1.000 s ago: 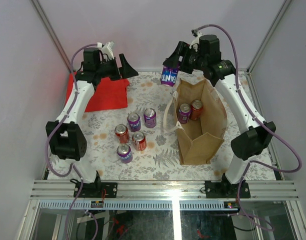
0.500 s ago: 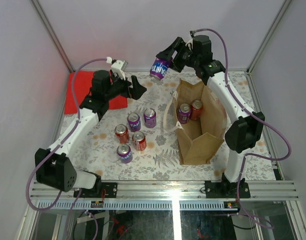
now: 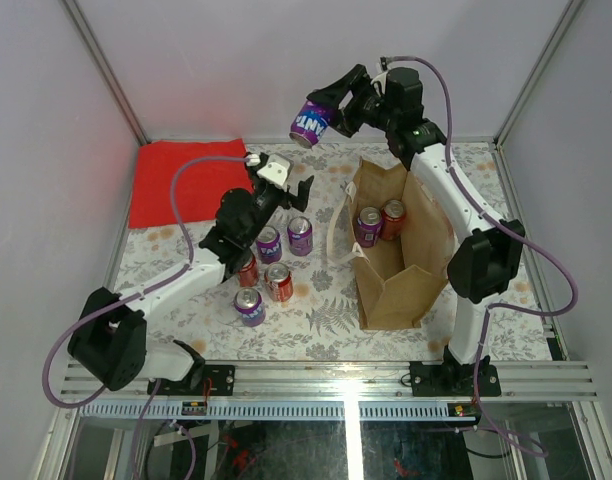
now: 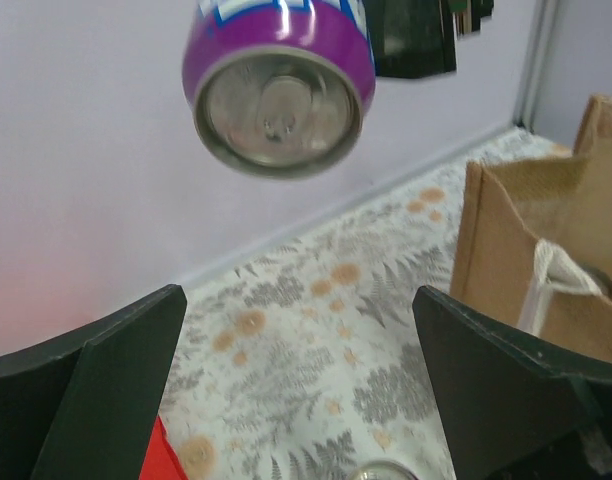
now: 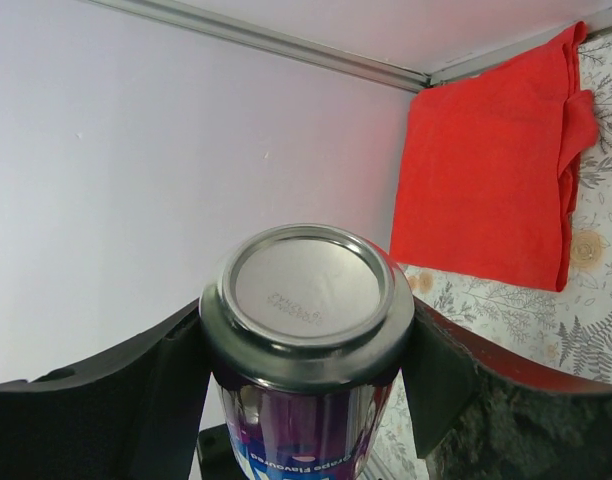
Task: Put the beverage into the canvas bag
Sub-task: Place the drink at the center of the board.
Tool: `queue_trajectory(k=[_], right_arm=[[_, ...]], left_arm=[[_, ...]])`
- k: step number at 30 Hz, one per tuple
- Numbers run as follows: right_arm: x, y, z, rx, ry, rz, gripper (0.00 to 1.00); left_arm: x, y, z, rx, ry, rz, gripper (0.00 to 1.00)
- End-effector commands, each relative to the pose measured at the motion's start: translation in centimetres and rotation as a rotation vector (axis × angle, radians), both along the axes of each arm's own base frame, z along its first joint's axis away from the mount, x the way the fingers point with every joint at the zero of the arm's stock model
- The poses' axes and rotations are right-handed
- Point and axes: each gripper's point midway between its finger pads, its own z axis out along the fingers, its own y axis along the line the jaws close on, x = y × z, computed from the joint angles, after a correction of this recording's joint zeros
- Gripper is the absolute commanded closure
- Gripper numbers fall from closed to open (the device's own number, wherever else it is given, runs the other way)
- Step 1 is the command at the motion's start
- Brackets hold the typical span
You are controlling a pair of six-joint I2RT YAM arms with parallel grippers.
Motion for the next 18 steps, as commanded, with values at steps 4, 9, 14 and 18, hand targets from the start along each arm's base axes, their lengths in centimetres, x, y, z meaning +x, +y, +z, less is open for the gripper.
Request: queue_trajectory(k=[4,9,14,18], right_arm=[[-1.7,0.2,5.6,0.137,-0.129,0.054,1.00],[-2.0,0.3,5.7,0.141,-0.138,0.068,1.00],[-2.2,0.4,5.7,0.161,-0.142,0.085,1.00],[-2.4,0.4,5.9,0.151,-0.154,0.094,1.00]], left_arm=[[0.2,0.9,5.1,-0.065,-0.250,0.133,0.04],[0.7,0.4,5.7,-0.079,-0.277,0.140,0.04],[1.2,-0.3,5.5,-0.084,-0.265,0.119,0.04],[1.4,-0.8,5.9,-0.117,-0.258,0.101,0.04]])
